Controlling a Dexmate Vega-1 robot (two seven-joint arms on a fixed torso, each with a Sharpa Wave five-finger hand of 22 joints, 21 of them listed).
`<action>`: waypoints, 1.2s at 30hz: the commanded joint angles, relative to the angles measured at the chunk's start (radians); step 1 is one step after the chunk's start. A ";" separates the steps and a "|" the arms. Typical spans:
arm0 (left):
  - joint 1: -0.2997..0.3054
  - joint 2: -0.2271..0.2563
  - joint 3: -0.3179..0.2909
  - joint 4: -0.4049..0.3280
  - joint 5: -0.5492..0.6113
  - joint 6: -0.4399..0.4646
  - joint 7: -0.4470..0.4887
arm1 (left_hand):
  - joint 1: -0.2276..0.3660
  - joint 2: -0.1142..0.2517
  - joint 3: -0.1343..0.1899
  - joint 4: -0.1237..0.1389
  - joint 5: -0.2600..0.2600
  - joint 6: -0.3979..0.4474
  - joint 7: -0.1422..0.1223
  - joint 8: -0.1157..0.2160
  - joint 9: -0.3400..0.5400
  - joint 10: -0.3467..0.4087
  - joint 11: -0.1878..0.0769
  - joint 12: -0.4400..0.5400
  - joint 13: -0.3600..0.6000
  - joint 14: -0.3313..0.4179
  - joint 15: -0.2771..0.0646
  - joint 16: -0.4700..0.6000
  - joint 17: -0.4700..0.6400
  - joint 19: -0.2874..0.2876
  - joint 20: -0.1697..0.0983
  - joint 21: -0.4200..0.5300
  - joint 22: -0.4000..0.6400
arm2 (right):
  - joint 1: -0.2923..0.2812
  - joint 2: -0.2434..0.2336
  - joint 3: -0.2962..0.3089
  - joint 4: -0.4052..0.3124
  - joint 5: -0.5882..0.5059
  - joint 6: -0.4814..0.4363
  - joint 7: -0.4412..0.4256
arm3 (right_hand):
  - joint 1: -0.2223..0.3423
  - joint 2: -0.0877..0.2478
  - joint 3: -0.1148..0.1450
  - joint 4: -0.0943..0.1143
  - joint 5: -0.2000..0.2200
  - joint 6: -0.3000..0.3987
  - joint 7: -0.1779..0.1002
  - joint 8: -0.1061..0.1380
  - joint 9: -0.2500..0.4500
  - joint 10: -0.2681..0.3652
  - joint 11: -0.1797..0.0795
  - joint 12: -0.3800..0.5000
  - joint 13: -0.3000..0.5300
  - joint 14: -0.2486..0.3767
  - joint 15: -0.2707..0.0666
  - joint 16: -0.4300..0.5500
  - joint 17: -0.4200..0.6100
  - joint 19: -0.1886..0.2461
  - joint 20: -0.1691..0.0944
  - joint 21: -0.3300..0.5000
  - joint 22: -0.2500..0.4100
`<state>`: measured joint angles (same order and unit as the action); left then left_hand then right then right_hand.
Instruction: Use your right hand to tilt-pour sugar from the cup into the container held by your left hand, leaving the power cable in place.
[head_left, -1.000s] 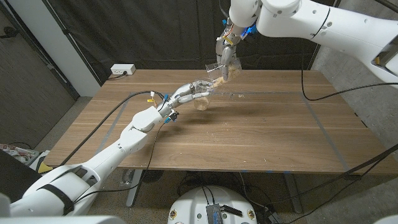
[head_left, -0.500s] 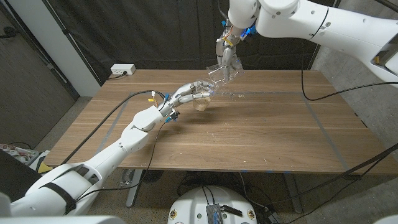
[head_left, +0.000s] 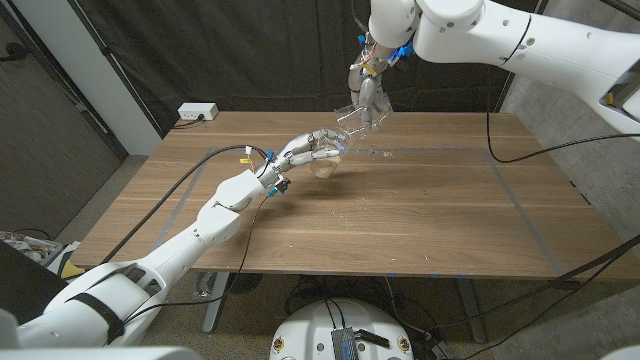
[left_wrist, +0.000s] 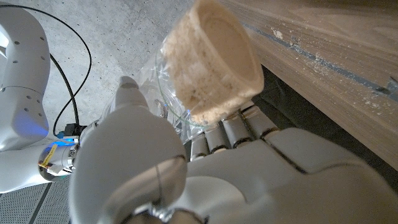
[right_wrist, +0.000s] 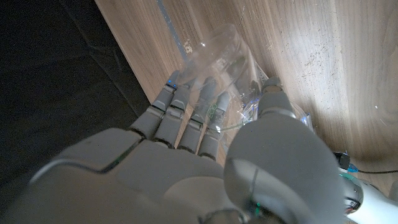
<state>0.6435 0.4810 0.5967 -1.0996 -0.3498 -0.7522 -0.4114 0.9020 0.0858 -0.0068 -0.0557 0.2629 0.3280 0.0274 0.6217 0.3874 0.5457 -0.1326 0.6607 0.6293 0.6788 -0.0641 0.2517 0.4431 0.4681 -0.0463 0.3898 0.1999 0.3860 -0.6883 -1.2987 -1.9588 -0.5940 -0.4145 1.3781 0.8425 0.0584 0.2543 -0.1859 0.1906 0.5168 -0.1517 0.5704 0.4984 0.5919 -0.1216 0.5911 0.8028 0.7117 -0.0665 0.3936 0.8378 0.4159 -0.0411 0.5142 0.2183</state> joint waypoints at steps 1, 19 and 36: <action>0.001 -0.006 0.002 0.010 0.005 -0.011 0.007 | 0.018 -0.009 -0.001 -0.013 0.015 0.023 0.075 0.006 0.013 -0.007 0.019 0.016 0.019 0.013 -0.071 0.004 0.009 0.014 -0.012 0.000 0.000 | 0.012 -0.012 0.003 -0.019 -0.002 -0.026 0.000 | 0.017 0.006 0.023 0.031 0.015 0.054 -0.046 0.016 0.010 0.013 0.002 0.009 0.010 0.014 -0.167 -0.002 0.001 0.020 -0.043 0.008 0.000; 0.000 -0.017 -0.003 0.038 0.000 -0.041 0.012 | 0.012 -0.008 -0.010 -0.010 0.041 0.010 0.039 0.014 0.038 -0.035 0.007 0.035 0.056 -0.002 -0.087 0.001 0.023 0.012 -0.013 -0.006 0.000 | -0.003 -0.029 0.051 -0.042 -0.011 -0.122 0.000 | 0.014 0.001 0.026 0.037 0.036 0.038 -0.033 0.024 0.030 0.007 0.013 0.008 0.029 0.023 -0.168 -0.012 -0.005 0.018 -0.038 0.007 -0.003; 0.009 -0.023 -0.029 0.031 -0.027 -0.073 0.030 | 0.004 -0.001 -0.017 -0.003 0.050 -0.022 0.026 0.008 0.052 -0.081 0.007 0.036 0.075 -0.043 -0.085 -0.014 0.035 -0.003 -0.015 -0.015 0.001 | -0.159 -0.052 0.255 -0.091 -0.129 -0.254 0.000 | 0.038 0.009 0.036 0.032 0.041 0.021 -0.029 0.017 0.030 0.002 0.017 -0.005 0.027 0.029 -0.169 -0.013 -0.002 0.016 -0.030 0.008 -0.003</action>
<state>0.6485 0.4654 0.5823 -1.0690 -0.3479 -0.7902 -0.3988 0.9132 0.0769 -0.0170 -0.0593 0.3048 0.3066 0.0488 0.6324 0.4352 0.5004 -0.0985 0.6927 0.7008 0.6414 -0.0597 0.2397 0.4756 0.4724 -0.0487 0.3770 0.2001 0.3807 -0.7138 -1.2487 -1.9976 -0.6601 -0.5929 1.3782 0.8580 0.0507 0.2513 -0.1828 0.2258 0.5157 -0.1559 0.5878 0.5302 0.5985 -0.1072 0.5910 0.8288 0.7328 -0.0769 0.3815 0.8317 0.4299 -0.0412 0.5190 0.2139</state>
